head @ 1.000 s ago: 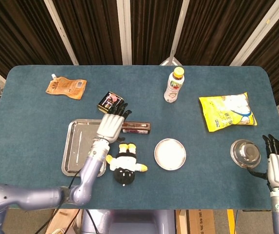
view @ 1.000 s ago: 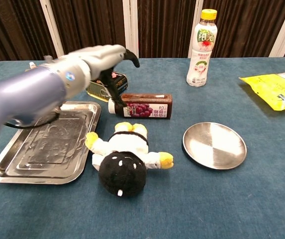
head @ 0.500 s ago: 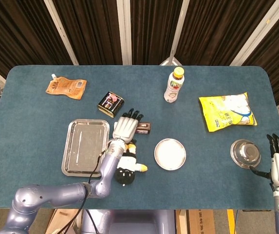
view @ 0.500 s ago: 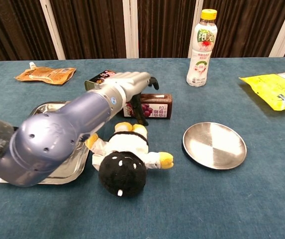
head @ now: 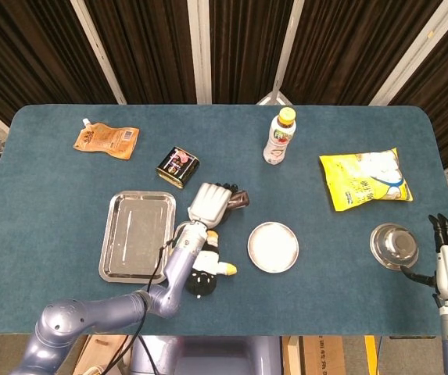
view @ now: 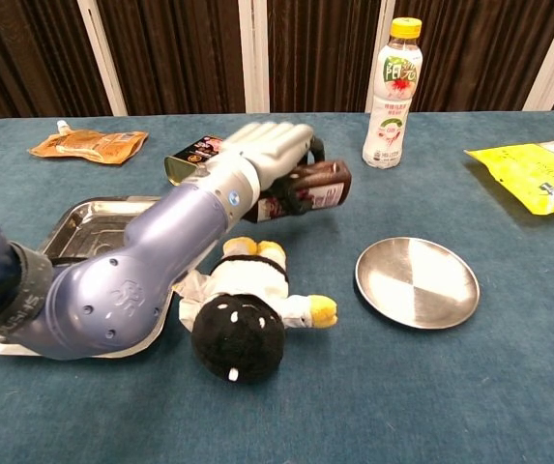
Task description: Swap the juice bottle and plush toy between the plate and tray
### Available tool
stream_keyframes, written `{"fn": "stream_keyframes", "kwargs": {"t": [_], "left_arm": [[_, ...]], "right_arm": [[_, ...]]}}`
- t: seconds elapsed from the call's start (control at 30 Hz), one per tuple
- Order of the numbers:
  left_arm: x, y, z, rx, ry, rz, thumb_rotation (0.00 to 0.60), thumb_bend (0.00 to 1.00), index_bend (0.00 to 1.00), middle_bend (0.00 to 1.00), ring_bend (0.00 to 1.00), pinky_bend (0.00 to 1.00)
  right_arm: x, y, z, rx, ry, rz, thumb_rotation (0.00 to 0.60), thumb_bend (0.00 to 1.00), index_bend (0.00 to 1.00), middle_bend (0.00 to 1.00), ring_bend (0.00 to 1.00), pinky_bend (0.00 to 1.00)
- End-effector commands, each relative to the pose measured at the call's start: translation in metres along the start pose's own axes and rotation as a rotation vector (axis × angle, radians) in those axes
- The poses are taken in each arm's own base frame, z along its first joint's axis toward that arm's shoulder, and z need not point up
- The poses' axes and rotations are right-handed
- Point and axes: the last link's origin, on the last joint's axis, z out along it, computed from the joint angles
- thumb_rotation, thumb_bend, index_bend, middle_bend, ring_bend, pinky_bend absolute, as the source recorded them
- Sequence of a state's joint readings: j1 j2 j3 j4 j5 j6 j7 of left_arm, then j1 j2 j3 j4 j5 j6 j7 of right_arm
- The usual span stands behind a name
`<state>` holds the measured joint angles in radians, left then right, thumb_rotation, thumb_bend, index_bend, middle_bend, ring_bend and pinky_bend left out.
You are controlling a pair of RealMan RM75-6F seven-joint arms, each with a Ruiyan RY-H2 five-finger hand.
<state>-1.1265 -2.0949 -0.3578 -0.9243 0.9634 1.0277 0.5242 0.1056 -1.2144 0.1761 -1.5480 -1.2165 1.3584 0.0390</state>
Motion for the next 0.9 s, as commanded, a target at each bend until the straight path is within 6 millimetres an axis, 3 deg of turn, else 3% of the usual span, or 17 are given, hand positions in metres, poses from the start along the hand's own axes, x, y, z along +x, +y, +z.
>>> {"fn": "stream_keyframes", "kwargs": {"t": [0.03, 0.13, 0.2, 0.37, 0.47, 0.67, 0.9], "left_arm": [[0.020, -0.012, -0.009, -0.004, 0.060, -0.025, 0.600, 0.72, 0.47, 0.56, 0.50, 0.61], [0.045, -0.034, -0.030, 0.000, 0.091, -0.026, 0.600, 0.71, 0.46, 0.54, 0.50, 0.60], [0.060, -0.060, -0.053, 0.020, 0.084, -0.014, 0.600, 0.70, 0.46, 0.53, 0.48, 0.60], [0.076, -0.125, -0.104, 0.079, -0.021, -0.075, 0.600, 0.69, 0.45, 0.51, 0.47, 0.60], [0.072, -0.153, -0.119, 0.110, -0.088, -0.139, 0.600, 0.69, 0.44, 0.50, 0.46, 0.60], [0.052, -0.191, -0.135, 0.166, -0.134, -0.067, 0.600, 0.68, 0.43, 0.49, 0.45, 0.59], [0.029, -0.203, -0.136, 0.177, -0.143, -0.089, 0.600, 0.67, 0.43, 0.48, 0.44, 0.59]], "right_arm": [[-0.001, 0.000, 0.000, 0.001, -0.005, 0.001, 0.600, 0.03, 0.09, 0.06, 0.05, 0.00], [-0.003, -0.002, -0.001, 0.005, -0.014, 0.002, 0.600, 0.03, 0.10, 0.06, 0.05, 0.00], [-0.004, -0.003, -0.002, 0.009, -0.021, -0.001, 0.600, 0.03, 0.10, 0.06, 0.05, 0.00], [-0.007, -0.007, -0.003, 0.014, -0.029, -0.003, 0.600, 0.03, 0.11, 0.06, 0.06, 0.00], [-0.010, -0.010, -0.004, 0.019, -0.025, -0.007, 0.600, 0.03, 0.11, 0.06, 0.06, 0.00], [-0.011, -0.011, -0.004, 0.016, -0.022, -0.022, 0.600, 0.03, 0.11, 0.06, 0.06, 0.00], [-0.012, -0.009, -0.004, 0.011, -0.026, -0.029, 0.600, 0.03, 0.11, 0.06, 0.06, 0.00]]}}
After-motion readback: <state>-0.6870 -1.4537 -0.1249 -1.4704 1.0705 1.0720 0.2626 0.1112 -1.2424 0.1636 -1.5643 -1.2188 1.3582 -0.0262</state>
